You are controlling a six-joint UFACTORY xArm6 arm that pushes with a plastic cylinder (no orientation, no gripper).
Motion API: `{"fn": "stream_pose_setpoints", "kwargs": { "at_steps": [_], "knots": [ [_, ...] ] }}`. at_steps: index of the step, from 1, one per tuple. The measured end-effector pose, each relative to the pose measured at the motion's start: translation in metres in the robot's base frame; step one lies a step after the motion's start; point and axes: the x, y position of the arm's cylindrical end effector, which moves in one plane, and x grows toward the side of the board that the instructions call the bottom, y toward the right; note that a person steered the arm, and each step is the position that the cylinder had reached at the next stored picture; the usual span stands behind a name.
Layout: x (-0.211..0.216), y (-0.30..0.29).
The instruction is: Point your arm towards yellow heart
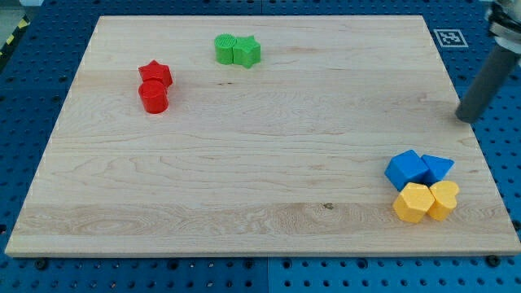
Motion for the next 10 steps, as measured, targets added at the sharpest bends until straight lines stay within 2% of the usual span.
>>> {"fn": "stream_pose_setpoints", "kwargs": {
  "at_steps": [1,3,4,5,7,8,9,10],
  "knots": [
    [0.041,0.002],
    [0.091,0.001],
    [0.127,0.024],
    [0.149,-0.006],
    [0.147,-0.057],
    [0.147,-0.058],
    [0.142,-0.030],
    [0.118,-0.031]
  ]
}}
